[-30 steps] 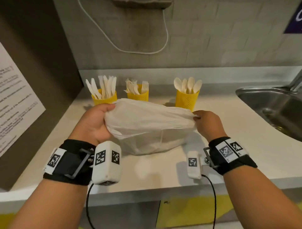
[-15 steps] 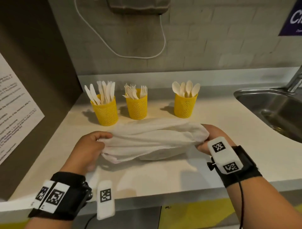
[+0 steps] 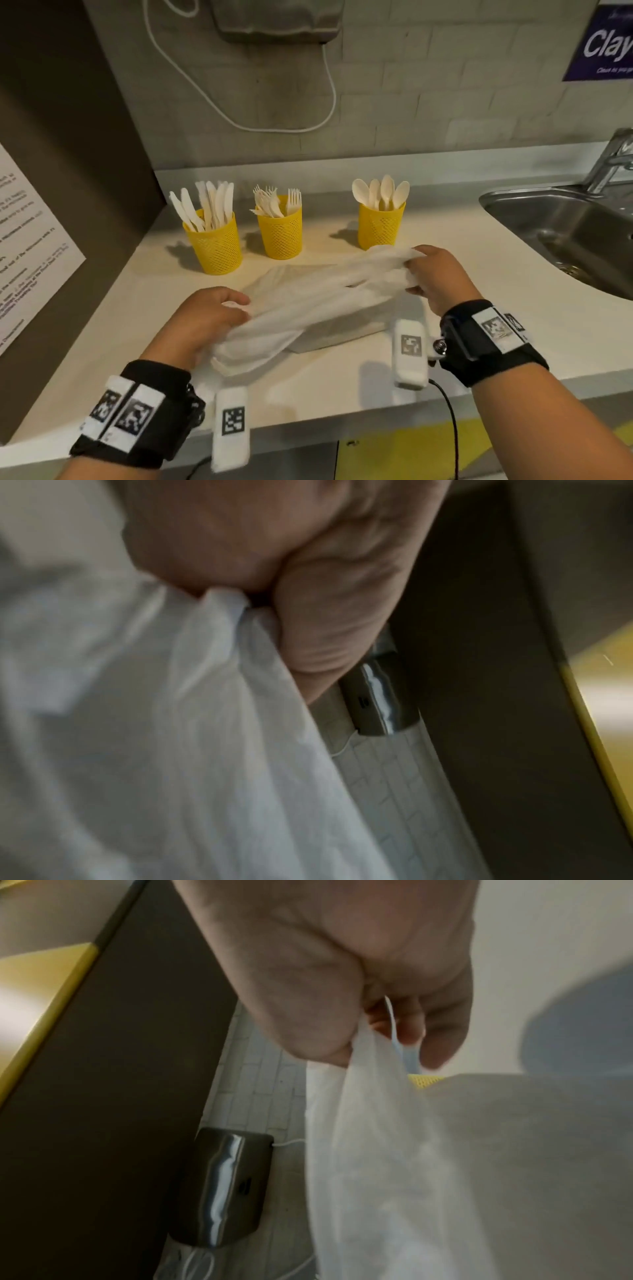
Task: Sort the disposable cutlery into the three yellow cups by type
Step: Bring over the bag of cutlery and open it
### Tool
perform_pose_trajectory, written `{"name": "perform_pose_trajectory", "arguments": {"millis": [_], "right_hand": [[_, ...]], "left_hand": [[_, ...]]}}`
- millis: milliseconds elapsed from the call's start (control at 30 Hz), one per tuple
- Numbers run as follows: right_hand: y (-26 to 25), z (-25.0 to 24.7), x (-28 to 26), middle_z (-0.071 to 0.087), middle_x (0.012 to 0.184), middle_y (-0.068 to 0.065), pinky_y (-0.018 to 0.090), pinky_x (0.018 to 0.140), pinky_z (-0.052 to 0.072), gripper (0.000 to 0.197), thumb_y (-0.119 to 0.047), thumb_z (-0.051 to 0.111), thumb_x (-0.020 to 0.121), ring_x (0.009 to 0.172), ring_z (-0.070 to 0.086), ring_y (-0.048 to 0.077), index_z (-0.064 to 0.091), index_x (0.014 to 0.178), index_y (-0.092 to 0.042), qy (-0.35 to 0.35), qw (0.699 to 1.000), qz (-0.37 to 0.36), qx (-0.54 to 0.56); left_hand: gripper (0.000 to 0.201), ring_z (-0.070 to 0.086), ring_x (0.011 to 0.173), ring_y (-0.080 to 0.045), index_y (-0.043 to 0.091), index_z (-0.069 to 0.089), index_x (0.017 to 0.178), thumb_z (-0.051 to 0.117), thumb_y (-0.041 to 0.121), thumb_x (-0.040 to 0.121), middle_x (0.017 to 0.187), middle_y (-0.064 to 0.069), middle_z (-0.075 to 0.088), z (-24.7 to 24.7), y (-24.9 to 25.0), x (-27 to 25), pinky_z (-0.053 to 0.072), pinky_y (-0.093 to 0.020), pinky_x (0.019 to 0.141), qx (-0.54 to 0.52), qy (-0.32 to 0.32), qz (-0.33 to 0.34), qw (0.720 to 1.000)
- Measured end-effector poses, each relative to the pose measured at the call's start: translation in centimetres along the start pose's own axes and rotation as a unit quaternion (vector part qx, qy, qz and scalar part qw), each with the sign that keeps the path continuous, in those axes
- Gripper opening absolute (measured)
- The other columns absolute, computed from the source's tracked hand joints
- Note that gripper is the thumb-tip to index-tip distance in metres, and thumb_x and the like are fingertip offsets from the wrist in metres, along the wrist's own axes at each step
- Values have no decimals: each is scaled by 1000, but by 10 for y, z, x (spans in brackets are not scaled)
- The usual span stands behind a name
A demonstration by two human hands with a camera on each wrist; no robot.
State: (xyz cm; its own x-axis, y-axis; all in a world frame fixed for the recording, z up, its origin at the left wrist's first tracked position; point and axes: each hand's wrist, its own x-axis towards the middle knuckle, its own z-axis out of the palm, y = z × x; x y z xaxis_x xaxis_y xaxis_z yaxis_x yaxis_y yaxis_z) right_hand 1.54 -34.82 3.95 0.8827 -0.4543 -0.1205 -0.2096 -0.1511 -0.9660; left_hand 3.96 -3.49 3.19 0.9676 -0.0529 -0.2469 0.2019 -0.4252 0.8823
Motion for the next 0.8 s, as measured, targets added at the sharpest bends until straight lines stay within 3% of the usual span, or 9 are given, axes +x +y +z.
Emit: {"name": "perform_pose_trajectory", "arguments": {"millis": [200,267,333,400,467,533,633,733,800], "right_hand": [[3,-8,12,68,81,16,30,55,58,24,14,46,85,62,69,24,58,96,-3,-40,942,150,297],[3,-5,11,70,84,23,41,65,60,36,23,59,64,66,72,31,60,97,9,-95,909,173,368],[9,1,12,69,91,30,52,70,56,55,32,67,38,77,70,42,63,92,21,-135,885,192,401],[17,4,12,68,88,19,39,70,58,30,22,62,65,89,68,37,65,92,11,-144,887,223,377],[26,2,16,62,76,4,29,69,51,10,-4,53,90,87,70,27,58,85,-10,-80,914,212,336],[34,1,12,71,72,1,29,63,57,6,-20,57,90,69,73,19,56,93,-15,-121,915,176,342],[41,-7,4,74,71,1,37,74,55,28,-29,69,73,77,68,22,61,95,-15,-186,927,169,279],[31,-6,-6,70,83,0,31,66,53,35,-45,63,82,76,66,17,63,101,-16,-180,945,161,222],[26,-9,-4,65,94,4,33,61,53,55,-61,61,74,80,66,22,60,108,-17,-169,954,150,196]], "left_hand": [[12,47,68,-21,7,53,83,64,11,83,76,-7,55,-12,-26,1,31,-33,58,178,70,61,980],[6,52,70,-24,10,57,81,62,11,85,80,-10,61,-14,-29,4,34,-34,60,162,64,55,983],[7,55,63,-23,11,60,82,57,8,88,79,-13,63,-12,-28,8,40,-31,57,64,59,23,996],[16,62,64,-25,7,62,94,51,-3,88,83,-16,65,-7,-25,14,51,-30,54,-159,22,-48,986],[30,66,85,-34,3,63,104,55,-14,80,100,-24,66,-6,-20,22,58,-37,63,-352,-38,-97,930],[51,65,93,-35,3,68,101,78,-15,55,96,-24,68,-12,-16,27,57,-42,70,-457,-48,-130,879],[46,53,119,-28,1,52,130,59,7,85,117,-20,63,-14,-5,27,41,-40,103,-512,-45,-183,838],[26,66,67,-15,2,65,87,62,11,63,69,-6,70,-3,5,16,47,-32,69,-442,-52,-149,883],[15,61,42,-23,5,57,72,51,19,74,51,-11,61,4,12,10,46,-30,58,-437,-61,-175,880]]}}
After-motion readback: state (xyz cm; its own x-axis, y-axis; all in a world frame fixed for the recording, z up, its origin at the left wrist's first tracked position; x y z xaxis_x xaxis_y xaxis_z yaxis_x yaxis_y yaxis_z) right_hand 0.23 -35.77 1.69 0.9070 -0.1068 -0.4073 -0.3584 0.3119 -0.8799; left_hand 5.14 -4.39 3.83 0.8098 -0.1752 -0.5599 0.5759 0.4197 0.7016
